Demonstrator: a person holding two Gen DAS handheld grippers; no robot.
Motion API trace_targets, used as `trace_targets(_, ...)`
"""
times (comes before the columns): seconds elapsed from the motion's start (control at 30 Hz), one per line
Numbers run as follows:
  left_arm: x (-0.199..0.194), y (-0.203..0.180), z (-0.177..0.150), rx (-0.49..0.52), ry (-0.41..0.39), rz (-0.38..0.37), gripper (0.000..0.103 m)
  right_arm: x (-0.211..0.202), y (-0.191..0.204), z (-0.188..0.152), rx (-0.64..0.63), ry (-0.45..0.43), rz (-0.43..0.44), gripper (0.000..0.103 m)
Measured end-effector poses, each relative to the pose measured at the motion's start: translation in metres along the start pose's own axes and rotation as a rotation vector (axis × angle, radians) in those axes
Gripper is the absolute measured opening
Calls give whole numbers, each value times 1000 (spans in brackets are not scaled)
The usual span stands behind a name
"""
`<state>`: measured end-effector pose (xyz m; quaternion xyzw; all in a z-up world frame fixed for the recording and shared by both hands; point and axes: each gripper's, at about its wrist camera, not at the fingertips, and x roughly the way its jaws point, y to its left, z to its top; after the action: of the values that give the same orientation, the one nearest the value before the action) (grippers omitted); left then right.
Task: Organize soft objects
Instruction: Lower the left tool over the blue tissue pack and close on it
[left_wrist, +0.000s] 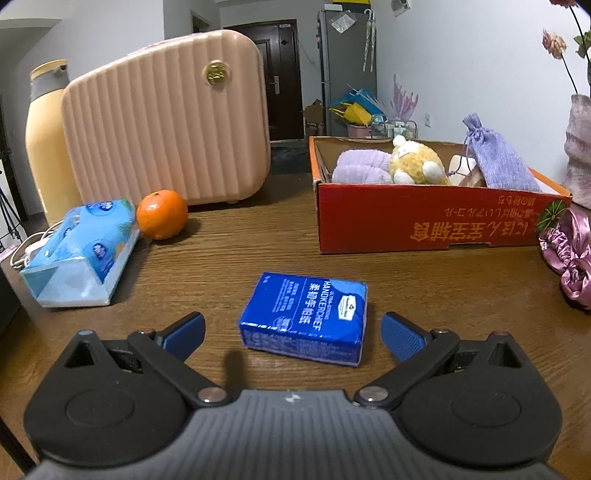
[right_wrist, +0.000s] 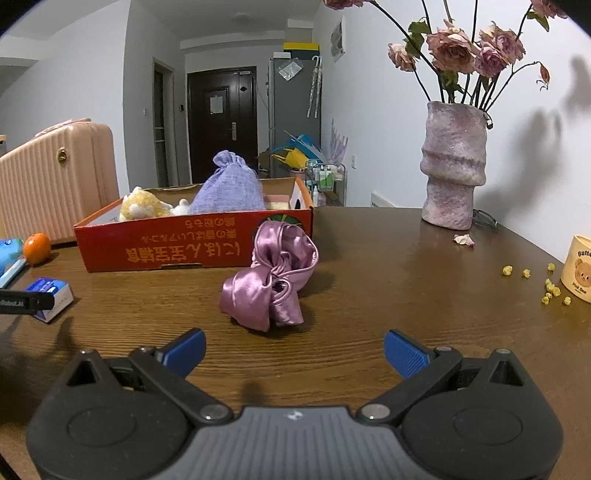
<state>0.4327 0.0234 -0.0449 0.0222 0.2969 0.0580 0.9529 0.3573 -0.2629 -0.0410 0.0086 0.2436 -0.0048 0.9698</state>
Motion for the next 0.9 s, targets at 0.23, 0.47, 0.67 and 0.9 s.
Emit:
trace_targets(0.23,17,-4,6,20,34,-30,103,4,-3,0,14,12,-18,103)
trace_targets(0.47,25,0,8,-3,72,-51,79,6,-5,0,25,17,-33,103)
trace_targets(0.67,23,1,7,-12,63,-55,78,6,-7,0,29,14,-38,103)
trace_targets(0.9,14,4,8,-33,12,-29,78,6,-6,1,30,5,-33,103)
